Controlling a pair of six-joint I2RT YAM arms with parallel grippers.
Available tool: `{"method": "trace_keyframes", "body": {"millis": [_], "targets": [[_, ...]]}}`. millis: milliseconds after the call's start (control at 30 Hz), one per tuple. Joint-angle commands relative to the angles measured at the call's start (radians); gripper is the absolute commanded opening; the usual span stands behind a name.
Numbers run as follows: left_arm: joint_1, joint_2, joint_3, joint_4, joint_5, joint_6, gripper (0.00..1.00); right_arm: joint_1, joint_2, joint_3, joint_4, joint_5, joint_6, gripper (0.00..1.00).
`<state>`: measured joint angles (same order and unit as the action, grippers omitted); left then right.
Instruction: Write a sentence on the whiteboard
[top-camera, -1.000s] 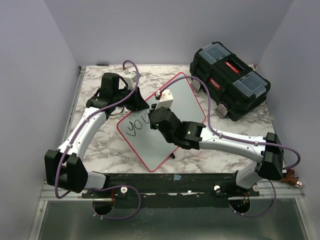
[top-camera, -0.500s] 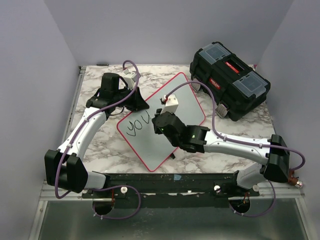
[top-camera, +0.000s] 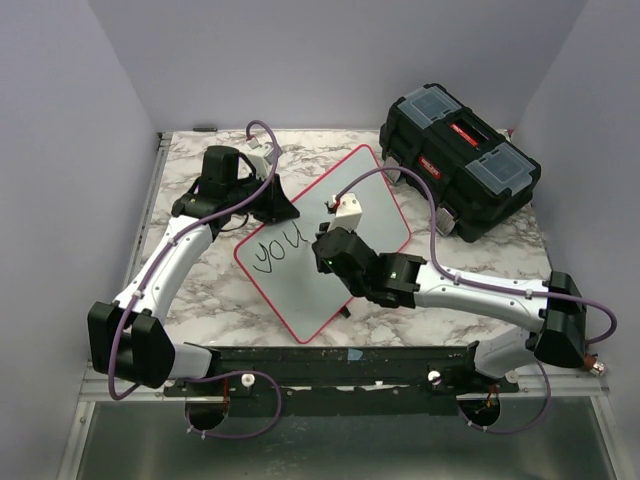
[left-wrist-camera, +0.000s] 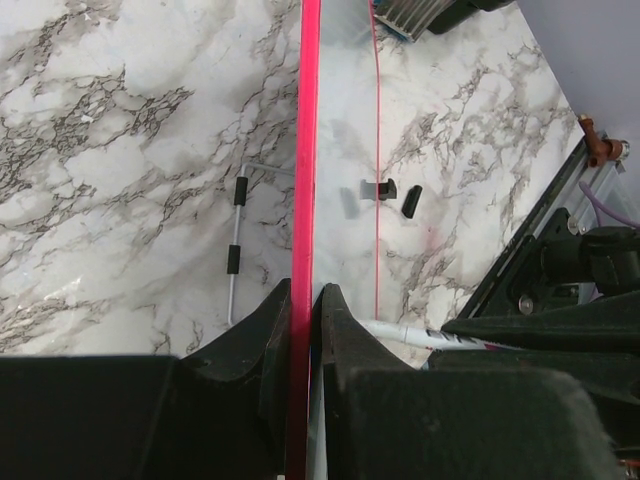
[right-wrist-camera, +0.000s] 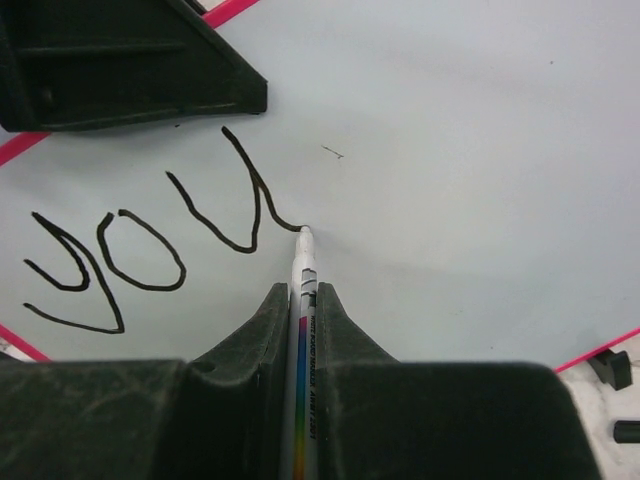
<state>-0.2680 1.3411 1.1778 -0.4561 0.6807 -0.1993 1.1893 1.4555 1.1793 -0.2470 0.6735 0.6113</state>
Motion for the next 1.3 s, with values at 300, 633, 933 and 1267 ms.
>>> {"method": "trace_keyframes", "body": {"millis": [300,633,933,1267], "targets": [[-0.033,-0.068,-0.025,-0.057,-0.057,0.076,0.0,-0.02,-0.133,0.014,0.025,0.148,-0.133,0.01],[-0.036,-0.072,-0.027,-0.058,-0.059,0.079,0.0,-0.132,-0.138,0.008,0.146,-0.068,-0.175,0.01],[-0.037,-0.072,-0.028,-0.061,-0.064,0.083,0.0,-0.148,-0.093,0.018,0.228,-0.188,-0.185,0.01],[-0.039,-0.068,-0.026,-0.061,-0.063,0.084,0.0,-0.174,-0.04,0.017,0.272,-0.238,-0.174,0.01]]}}
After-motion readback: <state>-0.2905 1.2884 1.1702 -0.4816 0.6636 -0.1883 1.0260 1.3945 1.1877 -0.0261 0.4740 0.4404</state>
